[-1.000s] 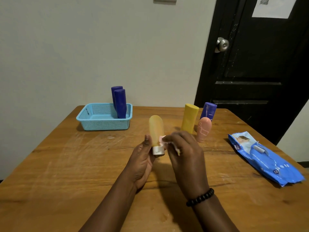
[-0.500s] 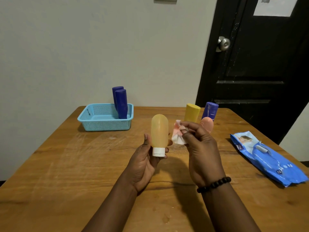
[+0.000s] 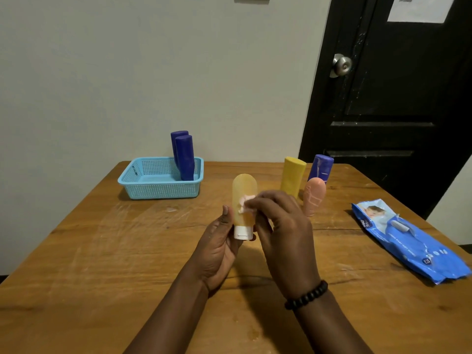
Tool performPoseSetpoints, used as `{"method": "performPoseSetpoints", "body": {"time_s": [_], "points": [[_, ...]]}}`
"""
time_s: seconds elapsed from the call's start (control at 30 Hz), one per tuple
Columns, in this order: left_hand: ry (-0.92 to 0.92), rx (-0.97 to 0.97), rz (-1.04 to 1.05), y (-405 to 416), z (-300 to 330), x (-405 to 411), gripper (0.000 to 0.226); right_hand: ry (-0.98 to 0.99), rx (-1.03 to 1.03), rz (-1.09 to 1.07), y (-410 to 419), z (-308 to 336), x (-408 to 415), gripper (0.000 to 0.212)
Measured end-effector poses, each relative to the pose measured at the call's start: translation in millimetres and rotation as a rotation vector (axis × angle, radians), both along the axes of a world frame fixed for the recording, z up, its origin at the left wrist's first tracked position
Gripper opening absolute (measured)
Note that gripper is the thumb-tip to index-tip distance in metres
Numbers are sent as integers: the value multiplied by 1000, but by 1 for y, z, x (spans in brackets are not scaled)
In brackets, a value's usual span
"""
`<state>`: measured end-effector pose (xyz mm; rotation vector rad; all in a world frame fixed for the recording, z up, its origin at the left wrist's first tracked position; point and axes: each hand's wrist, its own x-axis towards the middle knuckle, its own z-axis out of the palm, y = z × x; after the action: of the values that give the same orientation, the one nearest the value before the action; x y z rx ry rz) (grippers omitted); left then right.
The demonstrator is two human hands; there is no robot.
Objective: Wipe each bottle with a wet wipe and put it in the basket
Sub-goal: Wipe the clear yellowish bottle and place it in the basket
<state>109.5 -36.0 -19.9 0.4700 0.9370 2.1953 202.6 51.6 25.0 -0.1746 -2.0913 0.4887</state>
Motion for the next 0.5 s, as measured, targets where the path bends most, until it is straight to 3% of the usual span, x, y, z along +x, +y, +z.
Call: {"method": "performPoseSetpoints", "body": {"time_s": [0.23, 0.33, 0.43, 0.5], "points": [[34, -52, 74, 1, 1, -2, 56, -25, -67, 65, 1, -12, 7, 22], [116, -93, 60, 2, -2, 1, 50, 18, 66, 14, -3, 1, 1, 20], [157, -124, 53, 1, -4, 2, 43, -67, 259, -39, -10, 2, -4, 25], [174, -125, 51, 2, -2, 3, 44, -63, 276, -63, -5, 6, -7, 25]]}}
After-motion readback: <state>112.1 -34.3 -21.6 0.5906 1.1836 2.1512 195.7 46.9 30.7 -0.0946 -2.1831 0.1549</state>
